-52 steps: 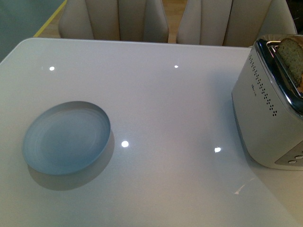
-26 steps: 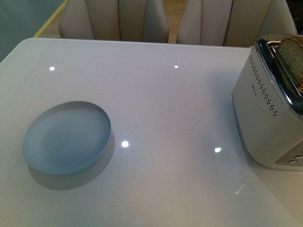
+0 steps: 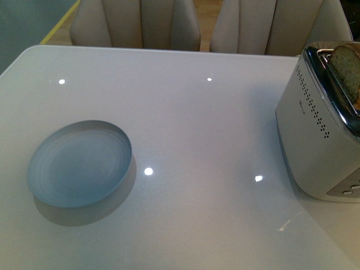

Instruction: Left arm holds plate, right arm toasts bread

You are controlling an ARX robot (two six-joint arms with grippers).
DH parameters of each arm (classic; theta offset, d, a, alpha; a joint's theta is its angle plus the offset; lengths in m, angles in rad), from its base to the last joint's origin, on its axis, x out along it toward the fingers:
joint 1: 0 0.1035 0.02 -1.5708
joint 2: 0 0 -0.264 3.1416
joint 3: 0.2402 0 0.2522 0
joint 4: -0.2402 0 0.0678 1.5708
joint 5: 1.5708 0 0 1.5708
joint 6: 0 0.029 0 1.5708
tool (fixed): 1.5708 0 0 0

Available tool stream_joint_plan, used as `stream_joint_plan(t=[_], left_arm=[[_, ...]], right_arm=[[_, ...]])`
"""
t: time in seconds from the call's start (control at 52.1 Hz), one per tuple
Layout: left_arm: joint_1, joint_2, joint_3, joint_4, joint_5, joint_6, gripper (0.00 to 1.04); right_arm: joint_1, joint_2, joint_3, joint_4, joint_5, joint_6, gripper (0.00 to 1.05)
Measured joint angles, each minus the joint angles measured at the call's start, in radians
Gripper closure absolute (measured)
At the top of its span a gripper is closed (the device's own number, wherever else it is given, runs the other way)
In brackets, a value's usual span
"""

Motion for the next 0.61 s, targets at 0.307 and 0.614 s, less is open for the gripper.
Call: stream_joint_plan(t=[0.307, 0.614], left_arm=[[0.0, 0.0, 0.0, 0.0, 0.0, 0.0, 0.07], [0.0, 0.0, 0.0, 0.0, 0.0, 0.0, 0.07]], right_arm=[[0.0, 0.0, 0.0, 0.0, 0.0, 0.0, 0.09], [0.0, 0.0, 0.0, 0.0, 0.0, 0.0, 0.09]])
